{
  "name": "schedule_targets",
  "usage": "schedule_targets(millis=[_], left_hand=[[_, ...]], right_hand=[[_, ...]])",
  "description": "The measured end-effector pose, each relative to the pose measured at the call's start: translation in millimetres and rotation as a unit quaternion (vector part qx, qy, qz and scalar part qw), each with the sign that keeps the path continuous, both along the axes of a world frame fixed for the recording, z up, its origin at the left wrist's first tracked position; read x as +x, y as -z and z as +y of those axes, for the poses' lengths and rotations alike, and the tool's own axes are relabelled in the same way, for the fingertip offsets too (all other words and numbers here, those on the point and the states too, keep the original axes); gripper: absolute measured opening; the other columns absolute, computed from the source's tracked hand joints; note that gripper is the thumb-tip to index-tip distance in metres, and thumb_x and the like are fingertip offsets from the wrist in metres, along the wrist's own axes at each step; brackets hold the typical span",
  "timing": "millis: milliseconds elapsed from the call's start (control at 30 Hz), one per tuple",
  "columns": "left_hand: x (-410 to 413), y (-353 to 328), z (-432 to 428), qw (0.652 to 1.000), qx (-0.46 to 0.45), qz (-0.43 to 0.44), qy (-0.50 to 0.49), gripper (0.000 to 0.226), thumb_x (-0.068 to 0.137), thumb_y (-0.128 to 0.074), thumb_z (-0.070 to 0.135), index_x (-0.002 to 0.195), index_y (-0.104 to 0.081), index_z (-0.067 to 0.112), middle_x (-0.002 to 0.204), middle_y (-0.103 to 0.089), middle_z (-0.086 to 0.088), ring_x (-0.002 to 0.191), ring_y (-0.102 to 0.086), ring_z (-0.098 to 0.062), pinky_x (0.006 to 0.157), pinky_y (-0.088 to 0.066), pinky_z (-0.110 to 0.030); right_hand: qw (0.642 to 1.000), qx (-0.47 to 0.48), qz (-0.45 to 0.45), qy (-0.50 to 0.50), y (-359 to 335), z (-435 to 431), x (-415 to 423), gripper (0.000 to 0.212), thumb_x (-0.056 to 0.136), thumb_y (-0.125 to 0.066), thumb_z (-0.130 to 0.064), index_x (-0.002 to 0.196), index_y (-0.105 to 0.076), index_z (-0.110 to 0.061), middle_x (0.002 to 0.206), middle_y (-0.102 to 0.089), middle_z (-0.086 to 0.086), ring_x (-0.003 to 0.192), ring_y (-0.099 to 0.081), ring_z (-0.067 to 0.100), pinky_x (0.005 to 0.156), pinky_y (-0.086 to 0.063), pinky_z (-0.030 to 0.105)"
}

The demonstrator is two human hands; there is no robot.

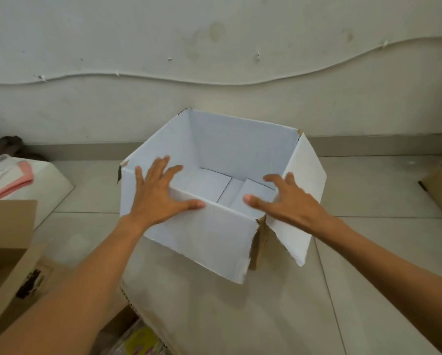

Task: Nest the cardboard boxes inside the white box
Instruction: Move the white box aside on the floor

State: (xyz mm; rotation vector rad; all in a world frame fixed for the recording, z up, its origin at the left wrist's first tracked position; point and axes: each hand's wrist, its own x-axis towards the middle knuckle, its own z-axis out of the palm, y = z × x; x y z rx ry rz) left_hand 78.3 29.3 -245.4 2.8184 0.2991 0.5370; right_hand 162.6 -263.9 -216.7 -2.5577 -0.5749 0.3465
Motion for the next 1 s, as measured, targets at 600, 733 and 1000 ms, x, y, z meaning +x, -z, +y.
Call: schedule_targets(millis=[600,733,1000], left_hand=[[21.8,3.8,73.9,0.988,-0.097,0.003,-0.119,0.065,0.049,-0.068,0.080,0.082,-0.054,0.025,0.111,-0.056,-0.015,0.109,-0.049,-0.037,0.083,-0.048,-0.051],[31.2,9.5,65.0,0.986,-0.105,0.014,-0.127,0.062,0.054,-0.071,0.073,0.082,-0.054,0.019,0.094,-0.055,-0.010,0.091,-0.051,-0.032,0.070,-0.050,-0.043],[58.7,16.3,56.1,0.980,-0.118,0.054,-0.151,0.059,0.073,-0.072,0.051,0.106,-0.042,0.012,0.116,-0.042,-0.013,0.100,-0.047,-0.032,0.079,-0.046,-0.043]], right_hand=[[0.996,-0.044,-0.001,-0.073,19.4,-10.8,117.7,0.057,0.048,-0.084,-0.056,0.076,-0.045,-0.027,0.146,-0.029,0.011,0.089,-0.055,0.021,0.061,-0.045,0.030],[0.998,-0.040,0.005,-0.053,13.8,-12.5,139.0,0.054,0.050,-0.087,-0.050,0.075,-0.043,-0.028,0.110,-0.054,0.005,0.083,-0.053,0.020,0.072,-0.047,0.037],[0.999,0.013,-0.029,-0.012,27.8,-11.4,151.0,0.062,0.056,-0.086,-0.045,0.100,-0.045,-0.028,0.078,-0.061,-0.004,0.076,-0.061,0.024,0.074,-0.052,0.042]])
